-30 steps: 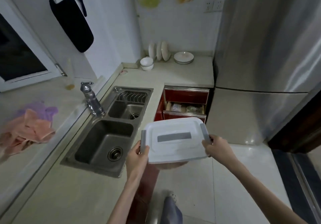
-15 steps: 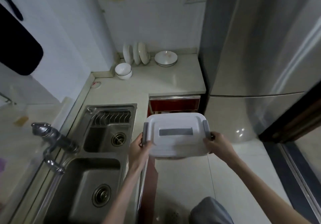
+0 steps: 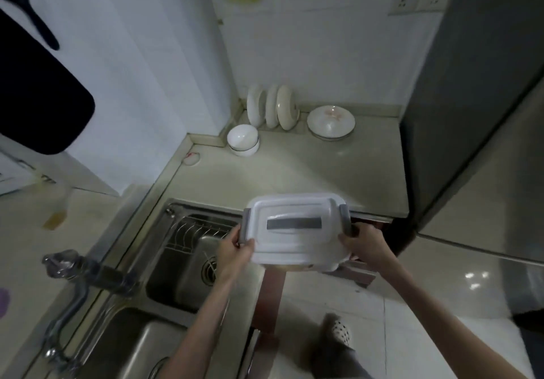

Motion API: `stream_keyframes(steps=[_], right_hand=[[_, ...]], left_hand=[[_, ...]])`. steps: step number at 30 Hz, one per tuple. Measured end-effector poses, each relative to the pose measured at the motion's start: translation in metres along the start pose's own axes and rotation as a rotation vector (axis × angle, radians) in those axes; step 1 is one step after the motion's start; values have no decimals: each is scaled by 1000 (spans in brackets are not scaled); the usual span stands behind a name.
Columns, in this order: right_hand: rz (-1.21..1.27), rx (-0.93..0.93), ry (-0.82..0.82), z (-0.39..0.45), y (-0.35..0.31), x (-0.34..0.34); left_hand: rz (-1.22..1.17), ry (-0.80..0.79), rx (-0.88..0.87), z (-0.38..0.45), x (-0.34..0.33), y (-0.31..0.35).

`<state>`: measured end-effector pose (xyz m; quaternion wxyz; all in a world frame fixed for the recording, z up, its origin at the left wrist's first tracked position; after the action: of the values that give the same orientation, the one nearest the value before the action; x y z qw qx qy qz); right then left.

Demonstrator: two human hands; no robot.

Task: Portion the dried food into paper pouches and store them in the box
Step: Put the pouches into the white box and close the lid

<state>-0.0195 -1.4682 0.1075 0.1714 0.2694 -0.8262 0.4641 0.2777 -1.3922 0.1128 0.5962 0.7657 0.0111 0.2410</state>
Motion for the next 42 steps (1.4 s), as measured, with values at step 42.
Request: stream_keyframes(steps=[42], right_hand=[[-230,-65,-387,260,-244,-259]], left_hand=[[-127,413,171,346,176,-120]])
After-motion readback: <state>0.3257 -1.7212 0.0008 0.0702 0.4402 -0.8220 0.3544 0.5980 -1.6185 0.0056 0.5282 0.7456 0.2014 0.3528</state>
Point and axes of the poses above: each hand's wrist, its own z-axis towards the middle knuckle, its own x-axis out of the back of the hand, y = z × x, the point moved 8 cm from there along z, towards the middle knuckle, and after that the axes turned 7 degrees about -x, right-handed, at the moved point
